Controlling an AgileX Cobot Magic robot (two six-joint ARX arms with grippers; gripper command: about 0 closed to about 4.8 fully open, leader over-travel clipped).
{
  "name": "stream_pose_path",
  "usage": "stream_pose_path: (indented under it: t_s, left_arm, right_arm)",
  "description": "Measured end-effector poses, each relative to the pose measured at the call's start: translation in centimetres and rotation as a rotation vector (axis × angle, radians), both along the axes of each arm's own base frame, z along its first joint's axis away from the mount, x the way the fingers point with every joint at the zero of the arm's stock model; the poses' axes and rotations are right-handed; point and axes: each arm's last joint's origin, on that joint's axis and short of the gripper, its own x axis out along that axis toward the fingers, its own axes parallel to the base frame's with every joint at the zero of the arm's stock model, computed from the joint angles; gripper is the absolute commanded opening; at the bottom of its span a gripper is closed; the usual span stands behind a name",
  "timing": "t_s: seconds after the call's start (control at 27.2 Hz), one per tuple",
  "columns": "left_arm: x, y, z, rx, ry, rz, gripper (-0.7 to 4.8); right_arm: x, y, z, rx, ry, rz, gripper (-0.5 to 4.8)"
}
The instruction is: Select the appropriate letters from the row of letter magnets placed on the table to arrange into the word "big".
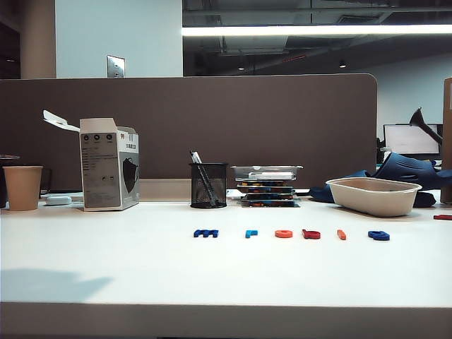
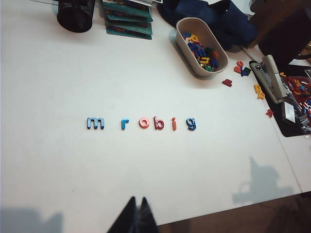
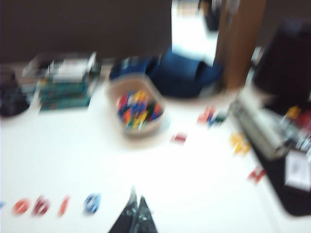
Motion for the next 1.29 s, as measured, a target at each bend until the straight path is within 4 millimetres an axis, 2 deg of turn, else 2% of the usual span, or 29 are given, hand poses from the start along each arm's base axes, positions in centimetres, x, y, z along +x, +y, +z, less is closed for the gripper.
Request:
stream_pose_path:
  t_s: [0.15,0.29,0.4,0.51,0.66,0.81,0.99,1.29]
  left_arm:
    - [0.0,0.0,0.0,0.0,0.0,0.0,-0.05]
    - [0.0,0.0,0.0,0.0,0.0,0.0,-0.05]
    - [0.0,0.0,0.0,-0.001,-0.001,0.0,-0.05]
    - [0.0,0.0,0.0,-0.001,-0.001,0.001,-0.05]
    - [0.0,0.0,0.0,-0.001,-0.001,0.0,-0.05]
    - [0.0,0.0,0.0,-0.002,-0.001,0.001,-0.05]
    - [0.0,-0.1,0.0,0.001,0.0,0.001,-0.05]
    - [0.1,-0.1,-0.1,0.003,0.0,0.002,-0.05]
  right_arm:
    - [3.0,0.7,1.9,0.032,0.088,0.098,-0.02]
    - [5.1,2.3,3.3,0.045,0.099,0.205,-0.01]
    - [8.3,4.1,3.6,0.096,0.161,0.264,-0.01]
    - [10.2,5.6,2.8,0.127,0.254,0.294,0.11]
    - [13.0,8.2,1.9,0.149,0.358,0.29,1.49]
    - [15.6,9.9,0.0,0.13,0.469,0.259,1.54]
    - [17.9,12.3,-2.6,0.101,0.583,0.282,1.54]
    - [20.6,14.1,-6.4,0.094,0.71,0.239,1.54]
